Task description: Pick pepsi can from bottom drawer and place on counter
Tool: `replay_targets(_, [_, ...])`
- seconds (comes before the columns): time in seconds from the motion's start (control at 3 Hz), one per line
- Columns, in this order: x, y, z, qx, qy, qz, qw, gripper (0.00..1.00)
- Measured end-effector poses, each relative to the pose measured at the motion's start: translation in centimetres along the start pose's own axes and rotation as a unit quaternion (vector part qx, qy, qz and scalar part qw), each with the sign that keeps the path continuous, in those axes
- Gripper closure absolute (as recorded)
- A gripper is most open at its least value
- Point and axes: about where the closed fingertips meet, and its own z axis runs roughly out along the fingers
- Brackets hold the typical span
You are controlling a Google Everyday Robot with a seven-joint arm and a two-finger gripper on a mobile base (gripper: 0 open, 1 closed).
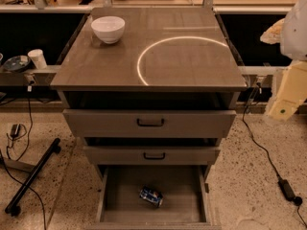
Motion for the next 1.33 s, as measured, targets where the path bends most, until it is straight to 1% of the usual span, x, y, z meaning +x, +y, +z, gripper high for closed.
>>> replay_targets(0.33, [0.2, 0.3, 0.0, 0.007, -0.008, -0.005, 0.9999, 0.00])
replay_targets(0.67, [0.7, 1.0, 1.0, 0.008, -0.015, -0.007, 0.9998, 0.00])
replay_targets(1.0, [1.9, 2.3, 4.1, -0.002, -0.022, -0.002, 0.9998, 0.00])
replay_targets(1.33, [3.0, 4.0, 7.9, -0.012, -0.029, 0.003, 0.9995, 0.00])
